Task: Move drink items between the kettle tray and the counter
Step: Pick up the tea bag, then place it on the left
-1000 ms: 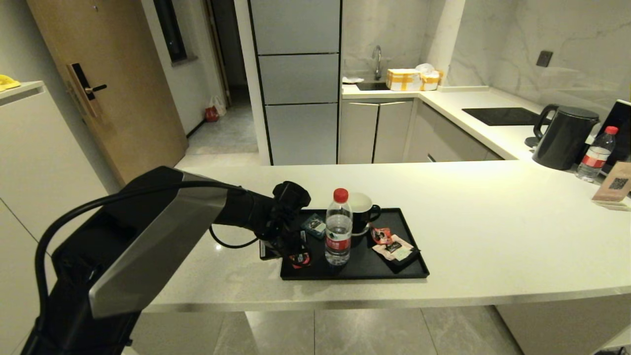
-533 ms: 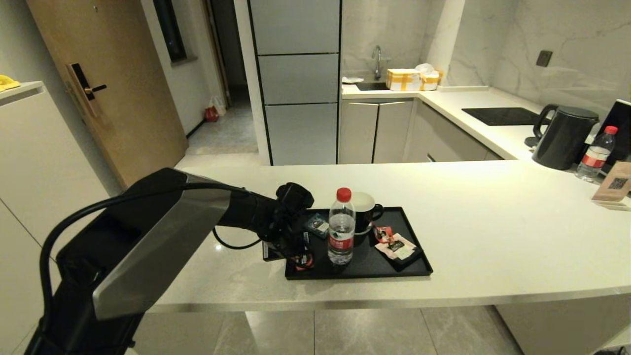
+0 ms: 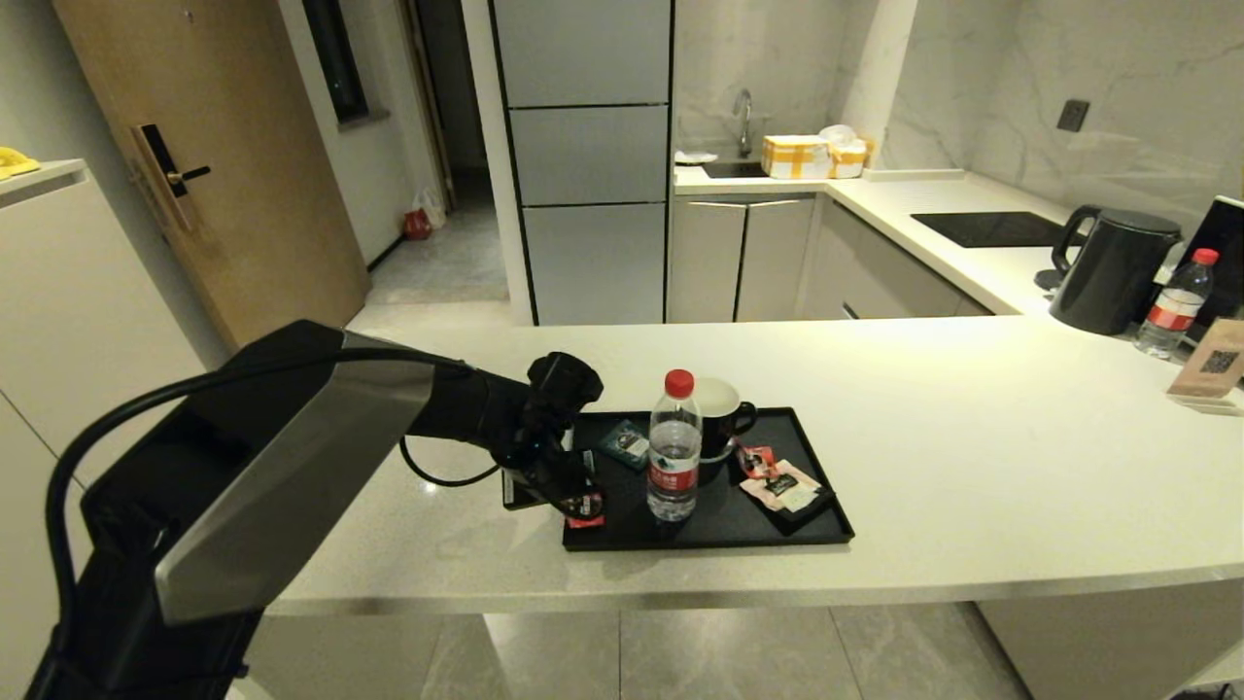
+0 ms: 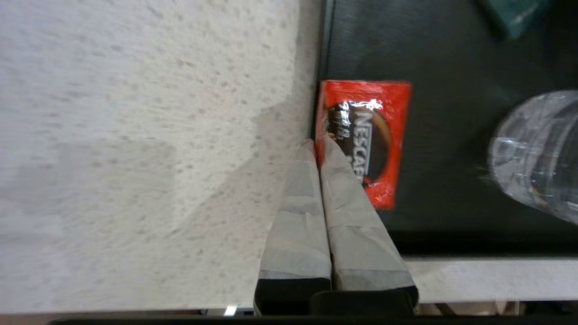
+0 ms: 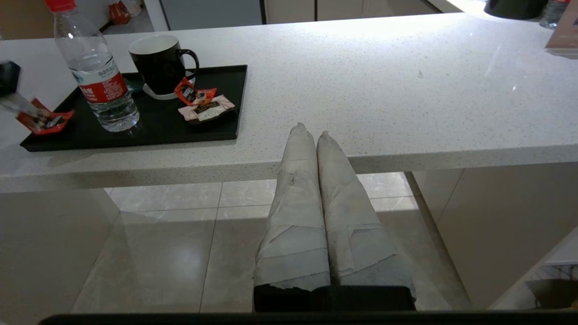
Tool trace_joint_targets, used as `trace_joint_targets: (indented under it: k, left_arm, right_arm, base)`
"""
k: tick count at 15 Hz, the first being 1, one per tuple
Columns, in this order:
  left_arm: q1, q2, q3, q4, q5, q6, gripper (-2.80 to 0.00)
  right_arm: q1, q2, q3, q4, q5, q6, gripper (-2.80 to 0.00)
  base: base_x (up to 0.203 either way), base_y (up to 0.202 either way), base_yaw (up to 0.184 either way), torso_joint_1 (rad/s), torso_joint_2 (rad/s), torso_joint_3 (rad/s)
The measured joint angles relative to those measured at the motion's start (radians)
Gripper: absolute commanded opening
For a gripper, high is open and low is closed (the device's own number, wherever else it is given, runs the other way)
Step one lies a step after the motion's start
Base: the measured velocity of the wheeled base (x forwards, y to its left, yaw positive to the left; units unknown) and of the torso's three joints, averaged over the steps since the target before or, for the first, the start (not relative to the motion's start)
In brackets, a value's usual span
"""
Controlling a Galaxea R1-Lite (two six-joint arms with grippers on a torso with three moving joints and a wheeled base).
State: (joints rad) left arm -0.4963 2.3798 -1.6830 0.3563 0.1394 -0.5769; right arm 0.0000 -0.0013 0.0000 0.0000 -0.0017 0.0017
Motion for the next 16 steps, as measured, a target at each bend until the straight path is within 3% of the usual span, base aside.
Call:
trace_joint_targets:
  k: [3,8,14,15,16]
  left_arm:
    - [0.033,-0.100,0.045,0.016,-0.006,0.004,-2.80]
    - [0.209,-0.257,0.175,0.089,-0.005,0.015,-2.80]
    - [0.267,-0.212,0.236,0.074,0.005,0.046,-2.80]
    - [0.269,-0.196,0.236,0.070,0.007,0.048,0.00]
    - [0.272,-0.179,0.233,0.053,0.008,0.048,0.00]
  right_arm:
    - [0.000,0.000,0.000,0.000,0.000,0.000,-2.80]
    - [0.000,0.000,0.000,0.000,0.000,0.000,-2.80]
    - [0.000,0.000,0.000,0.000,0.000,0.000,-2.80]
    - [0.000,0.000,0.000,0.000,0.000,-0.001,-2.80]
    - [0.000,0.000,0.000,0.000,0.000,0.000,-2.80]
  base:
    - [0.000,0.000,0.000,0.000,0.00,0.000]
    - [0.000,0.000,0.000,0.000,0.00,0.000]
    - [0.000,0.000,0.000,0.000,0.00,0.000]
    - [0.000,0.000,0.000,0.000,0.00,0.000]
    - [0.000,0.000,0.000,0.000,0.00,0.000]
